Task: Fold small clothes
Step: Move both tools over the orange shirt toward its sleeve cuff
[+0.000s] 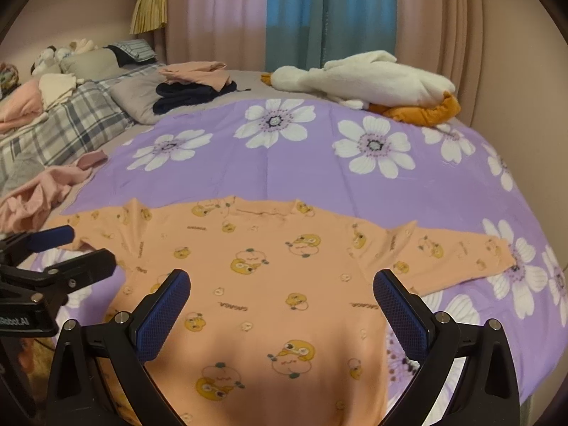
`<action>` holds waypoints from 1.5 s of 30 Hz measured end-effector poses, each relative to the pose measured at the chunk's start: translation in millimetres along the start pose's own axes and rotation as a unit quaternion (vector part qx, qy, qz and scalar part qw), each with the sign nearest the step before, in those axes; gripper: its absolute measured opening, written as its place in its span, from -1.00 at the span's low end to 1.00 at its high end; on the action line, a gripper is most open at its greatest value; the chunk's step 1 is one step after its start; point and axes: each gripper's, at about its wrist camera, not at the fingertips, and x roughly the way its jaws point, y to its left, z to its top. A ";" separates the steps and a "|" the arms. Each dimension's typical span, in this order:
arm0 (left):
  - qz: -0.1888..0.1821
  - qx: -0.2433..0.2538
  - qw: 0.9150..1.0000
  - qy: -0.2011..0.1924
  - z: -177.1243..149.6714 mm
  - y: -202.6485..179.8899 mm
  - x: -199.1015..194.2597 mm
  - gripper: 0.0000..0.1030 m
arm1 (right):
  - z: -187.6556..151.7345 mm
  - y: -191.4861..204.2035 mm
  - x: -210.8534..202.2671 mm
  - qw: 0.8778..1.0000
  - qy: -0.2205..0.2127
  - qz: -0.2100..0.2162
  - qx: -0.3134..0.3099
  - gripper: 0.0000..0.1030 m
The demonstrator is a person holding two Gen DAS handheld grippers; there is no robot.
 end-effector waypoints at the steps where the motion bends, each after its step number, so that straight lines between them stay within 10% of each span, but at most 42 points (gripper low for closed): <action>1: 0.000 0.001 1.000 0.000 -0.5 -0.5 0.2 0.98 | -0.5 0.0 -0.2 1.000 -0.001 -0.003 -0.001 0.99; 45: 0.005 -0.014 0.999 0.036 -0.1 -4.4 12.9 0.93 | -7.2 -17.5 1.7 0.997 0.010 0.032 0.064 0.99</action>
